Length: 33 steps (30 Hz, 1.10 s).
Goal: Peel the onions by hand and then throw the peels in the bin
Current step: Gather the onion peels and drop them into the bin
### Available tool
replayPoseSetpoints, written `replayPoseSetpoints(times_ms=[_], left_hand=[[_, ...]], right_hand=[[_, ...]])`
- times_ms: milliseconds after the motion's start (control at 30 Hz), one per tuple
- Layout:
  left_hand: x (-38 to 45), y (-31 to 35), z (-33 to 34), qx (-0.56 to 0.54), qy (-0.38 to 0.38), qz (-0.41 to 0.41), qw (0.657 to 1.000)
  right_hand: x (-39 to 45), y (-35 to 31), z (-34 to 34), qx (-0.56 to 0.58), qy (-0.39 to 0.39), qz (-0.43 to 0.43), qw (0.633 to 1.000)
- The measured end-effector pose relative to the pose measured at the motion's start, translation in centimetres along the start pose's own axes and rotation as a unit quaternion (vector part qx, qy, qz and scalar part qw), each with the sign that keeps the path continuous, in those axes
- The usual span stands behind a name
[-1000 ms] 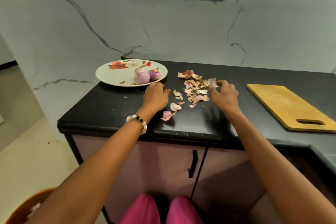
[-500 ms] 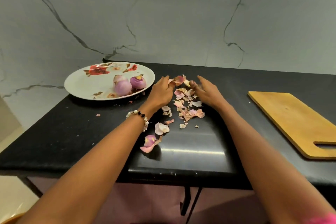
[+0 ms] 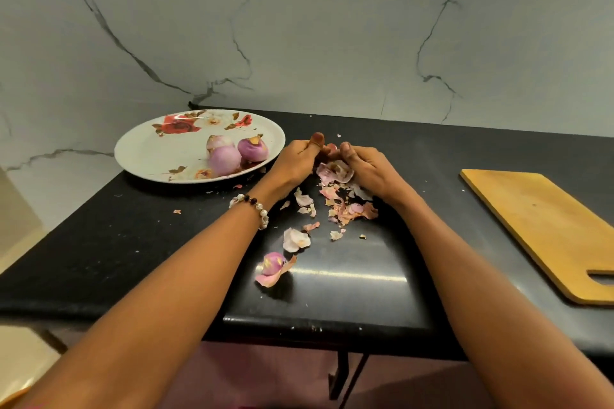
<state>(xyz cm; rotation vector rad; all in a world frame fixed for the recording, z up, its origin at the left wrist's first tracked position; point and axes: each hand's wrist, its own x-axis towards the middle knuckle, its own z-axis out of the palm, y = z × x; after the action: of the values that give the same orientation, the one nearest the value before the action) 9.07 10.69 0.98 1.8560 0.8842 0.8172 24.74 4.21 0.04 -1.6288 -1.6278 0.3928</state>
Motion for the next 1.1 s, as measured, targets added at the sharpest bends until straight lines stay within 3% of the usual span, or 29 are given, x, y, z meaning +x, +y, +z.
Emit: replayPoseSetpoints(times_ms=[267,367,500,633,700,767,933,1100], left_hand=[[-6.4,0.1,-2.1,-0.061,-0.010,0.001,0.998],[-9.0,1.0,-3.6,-0.099,0.024,0.008,0.995],[-12.5,2.4,-4.3,0.003,0.065,0.013,0.998],[-14.6,1.7,-1.6,0.102,0.040,-0.034,0.993],[-14.5,1.4,0.5,0.163,0.063,-0.079,0.981],[-14.0,1.6,1.6,0.143,0.111,-0.081,0.980],[-11.7,1.6,2.0,0.111,0.163,-0.047,0.979],[-12.2,3.3,3.2,0.059,0.204,-0.027,0.977]], right_hand=[[-7.3,-4.8,1.8,0.032,0.019,-0.032,0.999],[-8.9,-5.6,1.9,0.047,0.057,-0.046,0.996],[-8.5,-5.8,1.4,0.018,0.109,-0.002,0.994],[-7.5,-7.2,2.4,0.003,0.030,0.012,0.999],[-7.2,-7.4,3.1,0.002,-0.034,0.023,0.999],[-7.3,-7.1,3.6,0.027,-0.048,0.035,0.998],[-8.7,-7.3,2.3,0.102,0.116,0.061,0.986],[-10.8,-8.8,4.0,0.139,0.161,0.128,0.969]])
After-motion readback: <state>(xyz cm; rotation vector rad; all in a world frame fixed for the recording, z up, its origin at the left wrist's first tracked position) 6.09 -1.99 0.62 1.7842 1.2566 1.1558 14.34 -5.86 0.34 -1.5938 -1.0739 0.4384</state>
